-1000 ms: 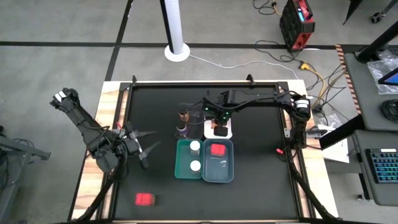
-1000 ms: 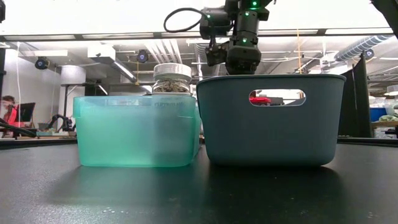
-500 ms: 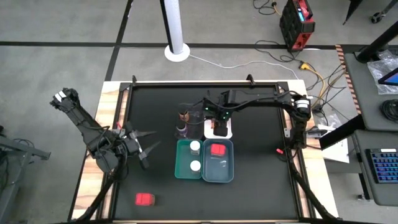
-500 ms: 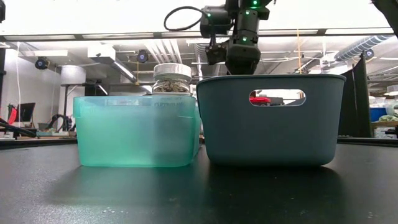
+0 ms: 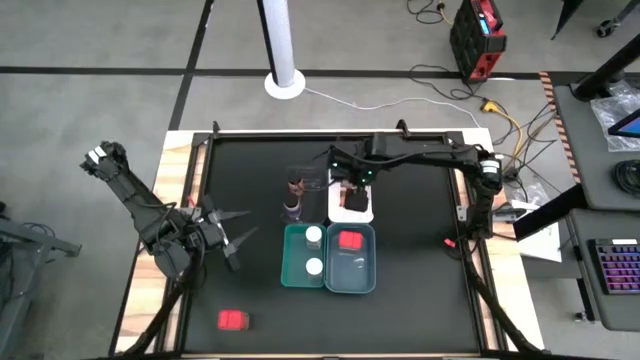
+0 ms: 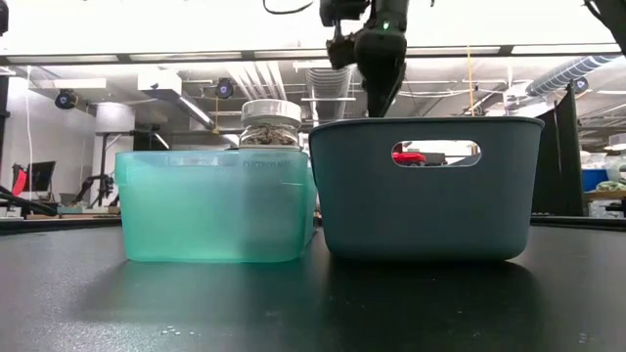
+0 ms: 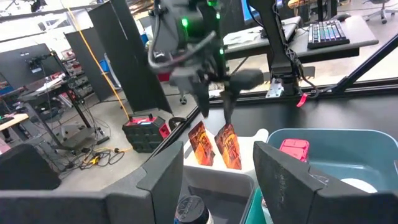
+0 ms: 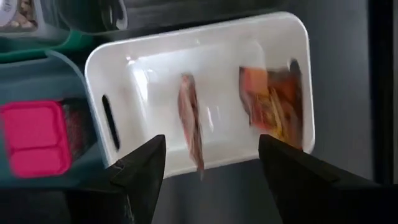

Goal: Sort spices by type
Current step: Put the red seasoning can into the blue bin

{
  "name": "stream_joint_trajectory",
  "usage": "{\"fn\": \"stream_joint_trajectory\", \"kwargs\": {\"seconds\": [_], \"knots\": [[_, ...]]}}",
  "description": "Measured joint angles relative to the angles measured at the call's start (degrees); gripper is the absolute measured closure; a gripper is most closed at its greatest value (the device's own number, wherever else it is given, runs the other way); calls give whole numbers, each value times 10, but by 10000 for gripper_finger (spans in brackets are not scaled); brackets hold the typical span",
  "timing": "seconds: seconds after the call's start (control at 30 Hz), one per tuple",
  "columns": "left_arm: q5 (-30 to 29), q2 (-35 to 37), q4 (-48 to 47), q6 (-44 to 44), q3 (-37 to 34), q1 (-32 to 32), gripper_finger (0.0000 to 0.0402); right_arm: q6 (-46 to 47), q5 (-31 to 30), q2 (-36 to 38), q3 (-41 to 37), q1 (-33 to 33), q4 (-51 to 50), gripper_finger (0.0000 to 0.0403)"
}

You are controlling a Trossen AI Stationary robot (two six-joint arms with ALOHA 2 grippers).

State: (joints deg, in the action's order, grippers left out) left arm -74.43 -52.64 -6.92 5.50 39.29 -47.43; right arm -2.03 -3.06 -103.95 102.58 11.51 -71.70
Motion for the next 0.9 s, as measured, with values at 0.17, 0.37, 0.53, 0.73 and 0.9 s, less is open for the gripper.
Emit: {"fn": "stream_joint_trajectory", "kwargs": {"seconds": [0.17,0.37,0.53,0.73,0.9], "knots": [[11,0,0,34,0,0,223,40,-2,35,18,-6,-30,158],[113,-22,25,76,0,0,223,87,-45,128,-39,-64,21,169],[133,-70,54,91,11,0,223,117,-113,220,-143,-160,146,172],[174,-143,55,126,65,-4,223,132,-199,286,-256,-268,284,164],[223,-205,-1,165,148,-24,223,167,-218,295,-304,-321,317,158]]}}
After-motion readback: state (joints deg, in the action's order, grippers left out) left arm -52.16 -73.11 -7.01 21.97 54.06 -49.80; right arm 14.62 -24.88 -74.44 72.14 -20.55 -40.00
